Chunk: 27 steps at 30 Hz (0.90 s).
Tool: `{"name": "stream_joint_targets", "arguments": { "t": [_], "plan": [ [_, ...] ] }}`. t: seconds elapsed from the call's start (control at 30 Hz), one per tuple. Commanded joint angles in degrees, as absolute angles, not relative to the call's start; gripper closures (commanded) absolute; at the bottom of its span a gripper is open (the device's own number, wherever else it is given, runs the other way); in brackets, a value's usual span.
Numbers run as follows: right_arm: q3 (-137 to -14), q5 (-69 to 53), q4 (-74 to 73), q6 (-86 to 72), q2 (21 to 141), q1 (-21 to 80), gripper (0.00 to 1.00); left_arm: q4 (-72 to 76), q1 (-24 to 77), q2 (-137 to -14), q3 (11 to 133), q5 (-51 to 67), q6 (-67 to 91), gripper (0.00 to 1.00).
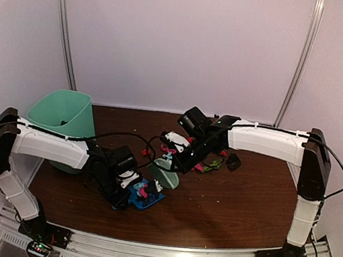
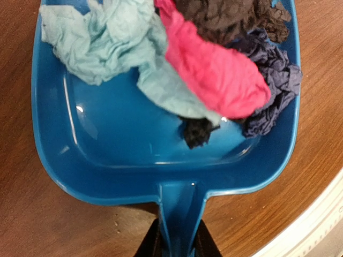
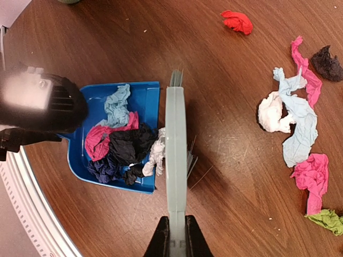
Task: Sweep away the paper scraps from the table
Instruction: Sweep the paper scraps into the dustpan.
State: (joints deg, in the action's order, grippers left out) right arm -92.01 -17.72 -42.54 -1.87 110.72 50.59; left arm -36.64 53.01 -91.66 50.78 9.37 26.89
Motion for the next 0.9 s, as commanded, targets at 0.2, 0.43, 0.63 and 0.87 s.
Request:
{"name": "stream_joint_targets", "arguments": {
  "t": [0.2,0.43,0.63,0.87],
  "plan": [
    [-90.31,-23.17,-39.89,-7.16,109.03,51.5,1.0,-34.53,52.55,-92.79,51.55,12.17,24.8,1.0],
    [-84.81,-25.7,-35.65,-12.08,105.93,51.46,1.0,-31.39,52.55,-91.58,49.76,13.24,24.7,1.0],
    [-79.57,-27.33,-31.35,-16.97,103.27,51.5,1.0,-27.76,52.64,-91.01,47.16,14.28,24.46,1.0],
    [-77.38,-26.85,-30.19,-19.51,100.97,51.5,1.0,-24.71,52.6,-89.63,45.3,15.79,23.58,1.0]
  ]
}}
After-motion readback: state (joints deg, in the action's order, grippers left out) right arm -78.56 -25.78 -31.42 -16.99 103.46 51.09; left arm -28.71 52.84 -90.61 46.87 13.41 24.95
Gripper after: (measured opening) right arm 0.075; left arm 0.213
